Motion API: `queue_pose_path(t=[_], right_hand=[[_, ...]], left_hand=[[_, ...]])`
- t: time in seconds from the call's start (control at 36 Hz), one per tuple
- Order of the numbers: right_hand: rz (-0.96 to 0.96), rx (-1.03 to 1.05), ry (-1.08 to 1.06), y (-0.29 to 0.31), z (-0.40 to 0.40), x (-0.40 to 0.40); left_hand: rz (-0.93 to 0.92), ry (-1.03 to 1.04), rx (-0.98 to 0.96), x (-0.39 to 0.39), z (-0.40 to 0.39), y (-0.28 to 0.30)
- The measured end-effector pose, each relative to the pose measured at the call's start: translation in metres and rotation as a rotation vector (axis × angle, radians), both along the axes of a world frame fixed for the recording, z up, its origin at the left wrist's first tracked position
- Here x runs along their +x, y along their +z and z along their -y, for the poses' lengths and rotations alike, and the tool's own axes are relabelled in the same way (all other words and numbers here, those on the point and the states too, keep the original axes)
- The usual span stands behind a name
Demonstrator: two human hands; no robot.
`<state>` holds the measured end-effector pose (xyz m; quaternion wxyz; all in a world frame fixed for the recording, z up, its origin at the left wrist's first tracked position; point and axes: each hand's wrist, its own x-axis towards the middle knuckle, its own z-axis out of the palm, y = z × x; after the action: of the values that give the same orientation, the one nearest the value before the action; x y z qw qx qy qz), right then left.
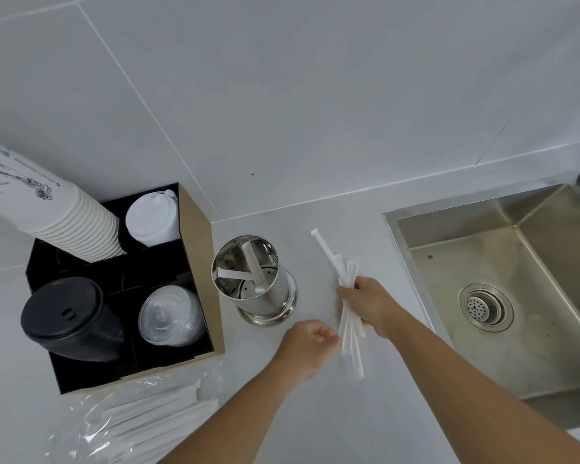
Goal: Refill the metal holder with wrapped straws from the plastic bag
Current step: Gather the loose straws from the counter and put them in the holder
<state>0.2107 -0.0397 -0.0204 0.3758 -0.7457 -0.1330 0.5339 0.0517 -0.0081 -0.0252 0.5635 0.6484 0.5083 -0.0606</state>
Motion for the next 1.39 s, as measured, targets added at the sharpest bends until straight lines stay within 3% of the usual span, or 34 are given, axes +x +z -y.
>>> queue_pose_path(t=[0.22,0.39,0.53,0.67,0.81,1.03,1.19,1.33,1.39], right_hand=[[-0.045,0.087,-0.035,0.011,0.014,-0.004],[0.125,0.152,0.038,0.022,0.030,-0.008],[0.272,0.220,0.092,0.028,0.042,-0.016],[0.240,0.281,0.057,0.032,0.051,-0.025],[0.162,0.347,0.043,0.036,0.057,-0.037],[0.096,0.543,0.060,0.042,0.063,-0.056],[0.093,0.531,0.131,0.039,0.067,-0.066],[0.181,0.519,0.180,0.046,0.077,-0.076],[0.345,0.499,0.220,0.046,0.082,-0.080]], left_hand=[[0.138,0.100,-0.019,0.009,-0.013,0.019],[0.235,0.103,-0.003,0.024,-0.020,0.042],[0.330,0.185,0.119,0.034,-0.023,0.066],[0.406,0.203,0.091,0.035,-0.028,0.091],[0.425,-0.008,-0.040,0.023,-0.024,0.103],[0.415,-0.201,0.105,0.002,-0.007,0.105],[0.392,-0.289,0.206,-0.005,0.002,0.109],[0.362,-0.367,0.285,-0.011,0.009,0.111],[0.355,-0.375,0.303,-0.013,0.012,0.111]])
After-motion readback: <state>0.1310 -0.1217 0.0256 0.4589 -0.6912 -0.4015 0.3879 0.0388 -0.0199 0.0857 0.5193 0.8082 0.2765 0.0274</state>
